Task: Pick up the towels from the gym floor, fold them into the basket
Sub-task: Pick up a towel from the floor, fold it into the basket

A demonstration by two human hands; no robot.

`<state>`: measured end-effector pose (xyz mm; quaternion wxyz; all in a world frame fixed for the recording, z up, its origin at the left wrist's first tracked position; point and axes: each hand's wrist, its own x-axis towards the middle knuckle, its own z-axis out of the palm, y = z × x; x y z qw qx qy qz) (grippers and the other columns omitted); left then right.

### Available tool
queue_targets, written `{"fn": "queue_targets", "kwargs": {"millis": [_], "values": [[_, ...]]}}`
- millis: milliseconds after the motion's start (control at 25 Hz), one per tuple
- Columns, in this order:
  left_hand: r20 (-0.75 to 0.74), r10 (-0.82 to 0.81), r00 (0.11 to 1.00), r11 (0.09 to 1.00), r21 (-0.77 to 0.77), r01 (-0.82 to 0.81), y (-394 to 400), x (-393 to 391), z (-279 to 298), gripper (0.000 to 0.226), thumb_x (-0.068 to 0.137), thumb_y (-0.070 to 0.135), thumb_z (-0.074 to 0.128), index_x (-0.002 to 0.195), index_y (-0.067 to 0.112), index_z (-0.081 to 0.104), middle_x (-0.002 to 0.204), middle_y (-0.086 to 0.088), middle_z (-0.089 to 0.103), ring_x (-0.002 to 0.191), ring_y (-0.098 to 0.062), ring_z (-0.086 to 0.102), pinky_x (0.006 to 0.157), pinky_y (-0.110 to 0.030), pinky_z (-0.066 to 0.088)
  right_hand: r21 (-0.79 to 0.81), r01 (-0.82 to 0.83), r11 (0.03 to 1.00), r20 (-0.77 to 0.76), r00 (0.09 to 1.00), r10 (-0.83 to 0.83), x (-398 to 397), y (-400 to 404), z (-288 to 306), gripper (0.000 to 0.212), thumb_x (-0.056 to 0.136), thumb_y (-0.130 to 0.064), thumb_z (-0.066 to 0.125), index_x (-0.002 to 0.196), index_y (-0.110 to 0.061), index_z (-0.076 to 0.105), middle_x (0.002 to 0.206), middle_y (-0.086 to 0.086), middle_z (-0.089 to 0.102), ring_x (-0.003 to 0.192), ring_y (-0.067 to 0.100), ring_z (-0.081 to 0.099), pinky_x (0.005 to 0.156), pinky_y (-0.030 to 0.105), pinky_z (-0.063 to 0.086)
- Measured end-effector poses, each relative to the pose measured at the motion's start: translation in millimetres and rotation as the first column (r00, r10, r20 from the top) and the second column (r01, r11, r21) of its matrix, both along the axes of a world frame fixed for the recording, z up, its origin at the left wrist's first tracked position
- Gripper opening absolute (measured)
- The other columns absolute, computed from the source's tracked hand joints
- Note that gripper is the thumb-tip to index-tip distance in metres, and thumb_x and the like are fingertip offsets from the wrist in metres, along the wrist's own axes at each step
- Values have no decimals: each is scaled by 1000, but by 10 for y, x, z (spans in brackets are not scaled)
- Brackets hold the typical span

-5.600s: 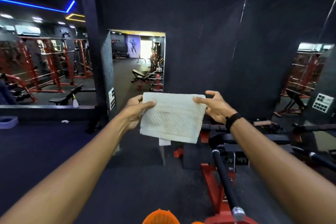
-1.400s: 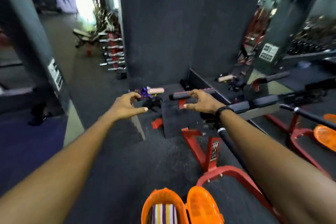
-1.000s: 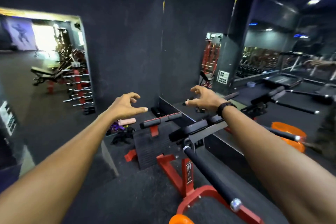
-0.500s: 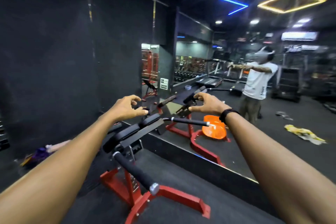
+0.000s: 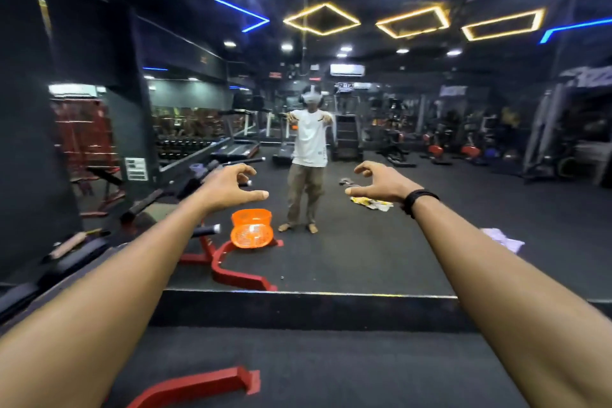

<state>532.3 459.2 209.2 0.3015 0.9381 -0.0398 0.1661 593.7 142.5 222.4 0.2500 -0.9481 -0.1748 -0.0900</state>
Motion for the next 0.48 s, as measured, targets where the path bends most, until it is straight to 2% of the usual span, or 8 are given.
{"fn": "queue_targets", "kwargs": {"millis": [120, 240, 400, 480], "values": [[-17, -147, 989, 989, 27, 147, -709, 377, -24, 67, 68, 50, 80, 123, 20, 57, 118, -4, 62, 110, -17, 57, 99, -36, 46, 16, 143, 990, -27, 989, -143, -62, -779, -66, 69, 78, -47, 73, 134, -16, 48, 140, 9, 50, 128, 22, 48, 101, 32, 38], [-21, -275, 961, 961, 31, 276, -1359, 685, -96, 71, 62, 58, 78, 121, 24, 58, 115, 0, 62, 107, -15, 58, 98, -33, 46, 15, 282, 959, -41, 959, -281, -197, -1430, -167, 67, 79, -46, 73, 133, -15, 49, 138, 9, 52, 126, 23, 49, 98, 31, 39], [-45, -464, 885, 884, 35, 466, -2260, 1087, -280, 59, 72, 44, 79, 121, 20, 59, 111, 1, 61, 107, -15, 58, 98, -29, 44, -29, 468, 883, -91, 879, -468, -374, -2279, -325, 66, 80, -43, 73, 134, -14, 48, 139, 10, 51, 128, 23, 48, 101, 32, 38], [-53, -527, 848, 848, 34, 529, -2624, 1329, -355, 59, 71, 45, 79, 121, 20, 59, 113, 0, 62, 107, -16, 59, 95, -27, 44, -38, 548, 835, -91, 831, -549, -399, -2629, -351, 67, 79, -43, 74, 134, -13, 49, 138, 11, 52, 127, 24, 49, 101, 31, 38]]}}
